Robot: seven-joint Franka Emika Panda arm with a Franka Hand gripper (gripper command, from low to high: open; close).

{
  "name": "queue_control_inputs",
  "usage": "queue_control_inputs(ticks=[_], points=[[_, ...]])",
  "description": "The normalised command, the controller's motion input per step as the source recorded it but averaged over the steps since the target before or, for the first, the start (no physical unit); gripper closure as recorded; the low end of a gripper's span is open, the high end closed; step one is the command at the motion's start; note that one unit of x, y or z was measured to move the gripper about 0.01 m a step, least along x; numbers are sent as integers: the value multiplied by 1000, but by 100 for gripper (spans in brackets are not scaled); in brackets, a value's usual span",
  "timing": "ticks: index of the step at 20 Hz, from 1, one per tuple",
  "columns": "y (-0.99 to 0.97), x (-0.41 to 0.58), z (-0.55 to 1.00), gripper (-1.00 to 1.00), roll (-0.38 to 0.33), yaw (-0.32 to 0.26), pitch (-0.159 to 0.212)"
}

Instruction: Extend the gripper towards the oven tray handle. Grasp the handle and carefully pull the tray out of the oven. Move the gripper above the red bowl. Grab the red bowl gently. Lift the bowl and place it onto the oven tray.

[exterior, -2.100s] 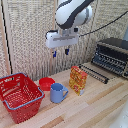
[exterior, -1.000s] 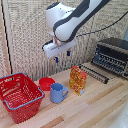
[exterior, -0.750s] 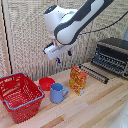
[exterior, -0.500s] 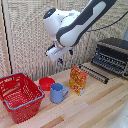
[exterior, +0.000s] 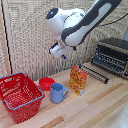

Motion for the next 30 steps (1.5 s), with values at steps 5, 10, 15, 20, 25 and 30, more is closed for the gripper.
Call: queue_control_inputs(ticks=[5, 10, 15, 20, 25, 30], points=[[-545, -21, 99, -100, -185, 106, -41], [-576, -1, 0, -100, -215, 95, 3], [-605, -33, 0, -100, -234, 76, 13], [-630, -9, -122, -100, -228, 82, 46], [-649, 87, -449, -100, -144, 86, 106], [-719, 137, -382, -100, -71, 69, 98]])
